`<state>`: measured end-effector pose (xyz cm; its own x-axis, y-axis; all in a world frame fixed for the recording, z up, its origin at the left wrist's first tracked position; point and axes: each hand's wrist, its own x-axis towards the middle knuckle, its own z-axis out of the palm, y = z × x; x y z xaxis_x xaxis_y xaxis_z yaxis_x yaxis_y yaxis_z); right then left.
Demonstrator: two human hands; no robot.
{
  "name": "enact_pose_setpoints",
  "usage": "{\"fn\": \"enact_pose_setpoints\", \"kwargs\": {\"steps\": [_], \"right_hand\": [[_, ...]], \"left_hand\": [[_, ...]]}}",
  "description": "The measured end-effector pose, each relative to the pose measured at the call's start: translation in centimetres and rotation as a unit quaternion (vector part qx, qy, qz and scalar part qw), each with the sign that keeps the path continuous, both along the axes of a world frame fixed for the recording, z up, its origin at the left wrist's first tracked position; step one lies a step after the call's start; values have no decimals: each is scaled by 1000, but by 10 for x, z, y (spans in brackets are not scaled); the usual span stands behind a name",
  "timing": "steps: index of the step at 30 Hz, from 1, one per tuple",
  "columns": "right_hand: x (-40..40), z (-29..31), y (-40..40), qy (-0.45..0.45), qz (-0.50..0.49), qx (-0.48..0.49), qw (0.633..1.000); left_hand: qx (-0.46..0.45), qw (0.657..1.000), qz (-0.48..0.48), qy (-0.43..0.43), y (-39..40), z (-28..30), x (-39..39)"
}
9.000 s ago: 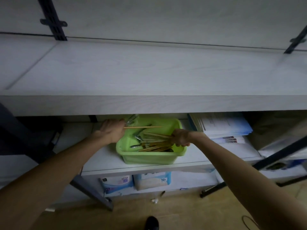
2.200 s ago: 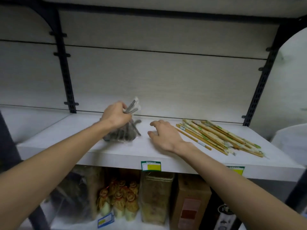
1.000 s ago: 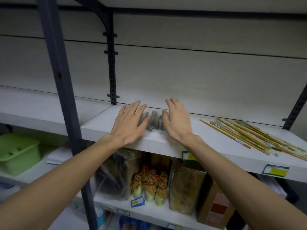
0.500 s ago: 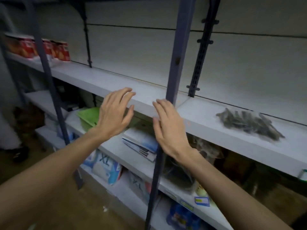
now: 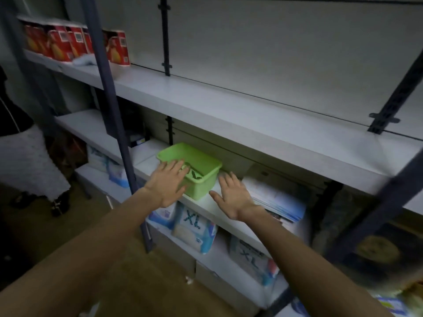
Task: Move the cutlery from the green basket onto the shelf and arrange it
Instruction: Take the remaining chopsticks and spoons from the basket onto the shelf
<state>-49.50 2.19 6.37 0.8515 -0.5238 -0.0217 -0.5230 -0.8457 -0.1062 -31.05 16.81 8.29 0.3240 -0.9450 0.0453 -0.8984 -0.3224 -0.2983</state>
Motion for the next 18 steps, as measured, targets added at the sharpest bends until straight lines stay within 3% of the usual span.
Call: {"fn": "enact_pose_setpoints", "kwargs": {"steps": [4, 12, 18], "right_hand": [[57, -14, -12, 4, -22, 32, 999], [182, -72, -68, -34, -119, 180, 976], [249, -93, -106, 46, -185, 33, 981]], "left_hand": [[32, 997, 17, 68, -18, -20, 49], [-5, 985, 16, 174, -75, -54, 161], [55, 964, -11, 259, -137, -75, 242]]}}
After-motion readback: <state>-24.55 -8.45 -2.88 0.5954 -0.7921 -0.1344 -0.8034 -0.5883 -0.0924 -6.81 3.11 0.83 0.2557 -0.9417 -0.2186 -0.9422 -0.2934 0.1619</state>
